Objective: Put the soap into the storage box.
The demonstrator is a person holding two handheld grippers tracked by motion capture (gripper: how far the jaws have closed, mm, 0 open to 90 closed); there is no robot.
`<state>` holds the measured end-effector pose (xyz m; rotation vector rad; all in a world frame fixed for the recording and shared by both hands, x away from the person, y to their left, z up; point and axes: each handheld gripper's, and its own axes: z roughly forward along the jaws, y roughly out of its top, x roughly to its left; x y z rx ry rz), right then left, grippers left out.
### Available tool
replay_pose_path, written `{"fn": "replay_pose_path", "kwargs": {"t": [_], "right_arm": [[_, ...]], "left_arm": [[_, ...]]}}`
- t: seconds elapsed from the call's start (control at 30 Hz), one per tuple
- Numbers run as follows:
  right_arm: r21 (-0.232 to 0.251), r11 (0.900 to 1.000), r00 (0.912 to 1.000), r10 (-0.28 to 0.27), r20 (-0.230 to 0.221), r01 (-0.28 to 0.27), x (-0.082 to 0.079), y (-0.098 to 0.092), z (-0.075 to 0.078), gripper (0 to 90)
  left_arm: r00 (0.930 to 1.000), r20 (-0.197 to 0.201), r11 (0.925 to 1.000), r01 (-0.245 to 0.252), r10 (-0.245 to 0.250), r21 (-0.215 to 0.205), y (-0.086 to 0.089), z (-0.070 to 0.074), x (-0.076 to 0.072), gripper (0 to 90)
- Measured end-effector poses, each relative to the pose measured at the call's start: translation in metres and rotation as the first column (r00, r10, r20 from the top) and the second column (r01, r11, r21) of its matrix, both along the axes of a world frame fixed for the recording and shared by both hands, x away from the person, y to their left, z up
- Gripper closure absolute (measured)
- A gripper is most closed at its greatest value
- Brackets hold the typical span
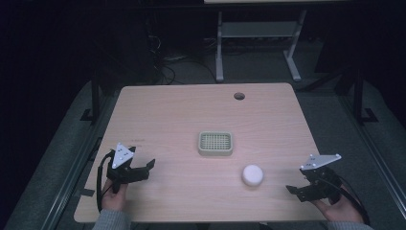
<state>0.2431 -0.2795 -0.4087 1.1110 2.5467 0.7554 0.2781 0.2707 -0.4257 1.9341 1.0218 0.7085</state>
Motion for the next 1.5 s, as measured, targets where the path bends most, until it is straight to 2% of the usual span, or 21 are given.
{"fn": "replay_pose_path", "kwargs": {"t": [0.27,0.43,0.53,0.77,0.97,1.17,1.5], "right_arm": [[-0.031,0.998,0.9981,0.059,-0.015,-0.060,0.009,0.016,0.010,20.4],[-0.045,0.994,0.9946,0.101,-0.024,-0.102,0.017,0.027,0.013,20.0],[-0.037,0.992,0.9918,0.121,-0.040,-0.123,0.021,0.034,0.015,20.0],[-0.064,0.985,0.9859,0.154,-0.066,-0.158,0.030,0.048,0.019,20.0],[-0.085,0.978,0.9786,0.182,-0.096,-0.190,0.039,0.064,0.022,19.9],[-0.107,0.963,0.9657,0.236,-0.108,-0.247,0.048,0.079,0.021,19.5],[-0.130,0.949,0.9512,0.265,-0.158,-0.286,0.062,0.101,0.015,18.2]], "left_arm": [[1.0000,0.000,1.0000,0.004,-0.004,0.007,-0.002,0.000,0.000,15.3],[1.0000,-0.001,1.0000,0.002,-0.002,0.003,-0.001,0.000,0.000,15.2],[1.0000,-0.001,1.0000,0.005,-0.005,0.006,-0.002,0.000,0.000,15.3],[1.0000,0.002,1.0000,0.002,-0.002,0.001,-0.001,0.000,0.000,15.3],[1.0000,0.002,1.0000,0.003,-0.003,0.001,-0.001,0.000,0.000,15.3],[1.0000,0.004,1.0000,0.000,0.000,-0.005,-0.001,0.000,0.000,15.2],[1.0000,0.004,1.0000,0.001,-0.001,-0.005,-0.001,0.000,0.000,15.2]]}}
